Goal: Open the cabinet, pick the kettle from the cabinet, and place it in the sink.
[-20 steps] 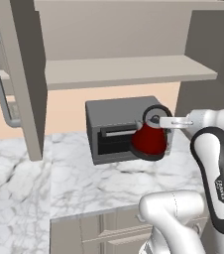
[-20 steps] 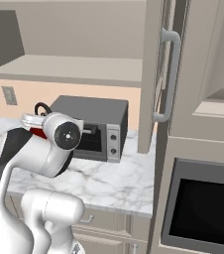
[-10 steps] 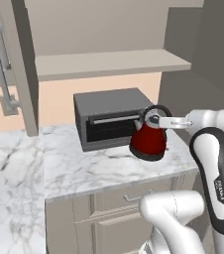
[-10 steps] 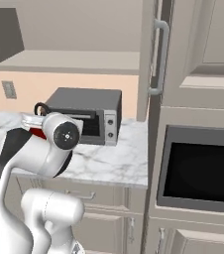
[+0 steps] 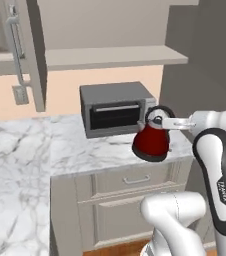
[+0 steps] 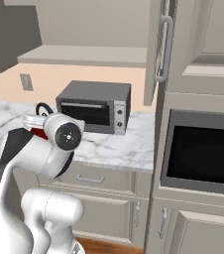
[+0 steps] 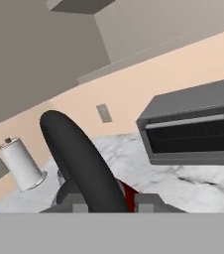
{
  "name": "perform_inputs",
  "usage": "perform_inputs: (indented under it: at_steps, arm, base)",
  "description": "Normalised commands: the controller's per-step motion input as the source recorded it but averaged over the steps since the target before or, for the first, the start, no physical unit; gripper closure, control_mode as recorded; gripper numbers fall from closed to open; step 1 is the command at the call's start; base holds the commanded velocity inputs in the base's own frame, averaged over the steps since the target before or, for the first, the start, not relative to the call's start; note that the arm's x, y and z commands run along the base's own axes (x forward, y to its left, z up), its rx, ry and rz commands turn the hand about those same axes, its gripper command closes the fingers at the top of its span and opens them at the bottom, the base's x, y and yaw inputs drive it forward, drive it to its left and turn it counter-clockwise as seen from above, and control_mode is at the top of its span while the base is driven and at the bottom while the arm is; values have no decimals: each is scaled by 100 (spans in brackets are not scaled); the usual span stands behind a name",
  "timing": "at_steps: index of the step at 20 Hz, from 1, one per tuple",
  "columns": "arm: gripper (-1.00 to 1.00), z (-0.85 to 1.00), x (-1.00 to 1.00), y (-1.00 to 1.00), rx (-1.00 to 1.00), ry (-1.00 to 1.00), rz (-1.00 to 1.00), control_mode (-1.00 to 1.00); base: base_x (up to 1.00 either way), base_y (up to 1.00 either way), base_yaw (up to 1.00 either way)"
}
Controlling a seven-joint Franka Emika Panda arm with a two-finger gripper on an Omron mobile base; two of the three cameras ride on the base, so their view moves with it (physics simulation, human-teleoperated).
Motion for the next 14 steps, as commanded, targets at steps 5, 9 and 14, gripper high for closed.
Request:
perform_inputs:
  at_steps: [5, 9, 14]
  arm:
    - [100, 0, 0, 0, 0, 0, 0, 100]
    - [100, 0, 0, 0, 0, 0, 0, 100]
    - [100, 0, 0, 0, 0, 0, 0, 100]
  base:
    - [-54, -4, 47]
    - [-55, -7, 50]
    - [-53, -8, 52]
